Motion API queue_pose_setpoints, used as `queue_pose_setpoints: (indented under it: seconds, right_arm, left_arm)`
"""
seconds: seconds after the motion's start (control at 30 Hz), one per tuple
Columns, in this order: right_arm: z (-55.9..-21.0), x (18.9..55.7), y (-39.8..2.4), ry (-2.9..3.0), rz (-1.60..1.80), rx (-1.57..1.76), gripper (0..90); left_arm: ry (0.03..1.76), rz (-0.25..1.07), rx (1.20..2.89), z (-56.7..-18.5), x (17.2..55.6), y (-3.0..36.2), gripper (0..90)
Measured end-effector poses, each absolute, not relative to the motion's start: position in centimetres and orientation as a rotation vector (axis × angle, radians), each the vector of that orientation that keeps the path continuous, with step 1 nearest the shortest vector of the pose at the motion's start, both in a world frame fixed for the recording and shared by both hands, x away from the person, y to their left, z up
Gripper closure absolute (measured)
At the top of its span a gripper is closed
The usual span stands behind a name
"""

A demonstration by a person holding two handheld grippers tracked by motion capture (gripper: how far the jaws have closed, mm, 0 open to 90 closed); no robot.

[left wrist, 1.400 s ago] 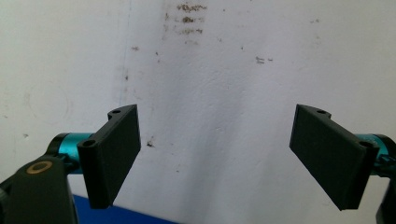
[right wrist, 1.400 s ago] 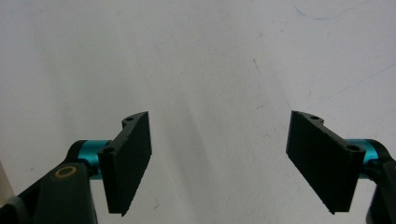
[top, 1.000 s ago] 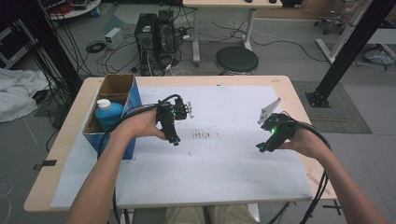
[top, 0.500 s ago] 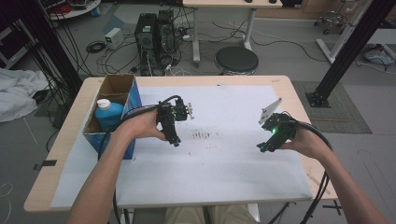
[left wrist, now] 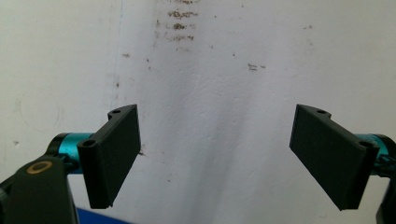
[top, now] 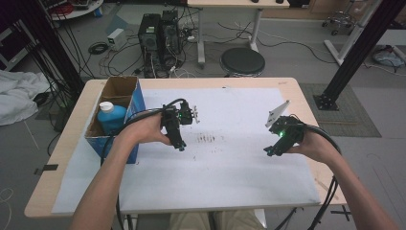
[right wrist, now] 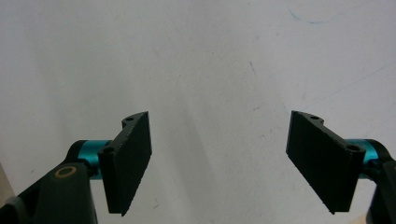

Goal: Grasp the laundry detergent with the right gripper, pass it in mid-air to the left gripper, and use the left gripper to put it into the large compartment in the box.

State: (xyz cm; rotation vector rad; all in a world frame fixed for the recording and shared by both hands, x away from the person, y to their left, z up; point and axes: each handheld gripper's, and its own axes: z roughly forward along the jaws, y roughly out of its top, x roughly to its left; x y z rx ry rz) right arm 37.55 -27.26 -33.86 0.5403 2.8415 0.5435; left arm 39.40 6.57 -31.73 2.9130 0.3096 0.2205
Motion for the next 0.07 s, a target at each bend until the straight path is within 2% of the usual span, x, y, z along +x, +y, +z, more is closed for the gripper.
queue_pose_setpoints:
  seconds: [0.07]
  right_arm:
    - [-33.82, 37.56, -27.24, 2.841, 0.543, 0.539, 21.6]
  left_arm:
    - [0.314, 0.22, 2.908, -31.77, 39.36, 6.61, 16.5]
